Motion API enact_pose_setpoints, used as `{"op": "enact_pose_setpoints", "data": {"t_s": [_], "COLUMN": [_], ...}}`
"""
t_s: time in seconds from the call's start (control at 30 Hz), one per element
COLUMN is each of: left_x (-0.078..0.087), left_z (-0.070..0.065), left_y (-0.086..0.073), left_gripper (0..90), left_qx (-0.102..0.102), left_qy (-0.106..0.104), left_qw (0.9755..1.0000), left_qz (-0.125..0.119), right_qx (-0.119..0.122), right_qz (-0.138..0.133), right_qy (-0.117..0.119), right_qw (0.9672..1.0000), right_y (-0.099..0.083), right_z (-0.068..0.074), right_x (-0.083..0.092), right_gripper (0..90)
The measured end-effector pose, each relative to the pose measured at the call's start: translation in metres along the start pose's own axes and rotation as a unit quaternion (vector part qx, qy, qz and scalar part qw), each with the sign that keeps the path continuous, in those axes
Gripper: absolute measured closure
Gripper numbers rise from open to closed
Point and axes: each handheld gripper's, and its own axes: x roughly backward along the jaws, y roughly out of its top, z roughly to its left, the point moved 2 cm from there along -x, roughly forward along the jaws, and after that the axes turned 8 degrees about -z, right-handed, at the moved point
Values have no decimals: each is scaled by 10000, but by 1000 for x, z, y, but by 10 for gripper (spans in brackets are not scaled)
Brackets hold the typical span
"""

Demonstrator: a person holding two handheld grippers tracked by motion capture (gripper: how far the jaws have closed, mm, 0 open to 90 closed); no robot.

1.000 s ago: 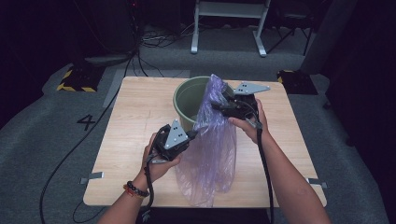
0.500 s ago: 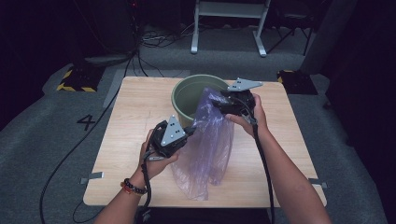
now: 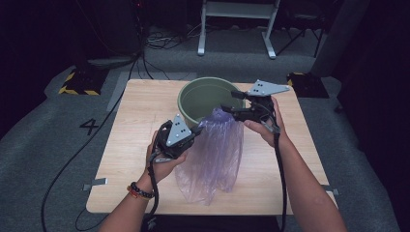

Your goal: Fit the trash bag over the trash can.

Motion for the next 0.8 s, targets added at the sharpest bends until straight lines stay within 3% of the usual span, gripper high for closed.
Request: {"op": "enact_pose_setpoints", "data": {"t_s": [0.1,0.17,0.27,0.37,0.5,0.63,0.8], "left_x": [-3,-5,-7,-9,-7,-5,0], "left_z": [2,5,9,11,10,11,17], "left_y": [1,-1,-3,-3,0,1,8], "left_gripper": [900,900,900,900,900,900,900], "left_qx": [-75,-21,112,134,48,-19,103], "left_qy": [104,142,158,168,173,167,202], "left_qw": [9999,9998,9998,9998,9998,9998,9995], "left_qz": [52,104,73,49,-59,-126,-220], "right_qx": [33,52,174,415,765,996,953], "right_qz": [33,66,151,225,213,311,199], "right_qy": [171,341,558,667,599,510,385], "right_qw": [9998,9994,9982,9967,9950,9932,9945], "right_y": [-2,-5,-11,-17,-21,-21,-16], "right_z": [1,2,6,10,16,19,20], "right_x": [7,11,12,11,8,4,0], "right_gripper": [390,347,359,506,732,882,900]}}
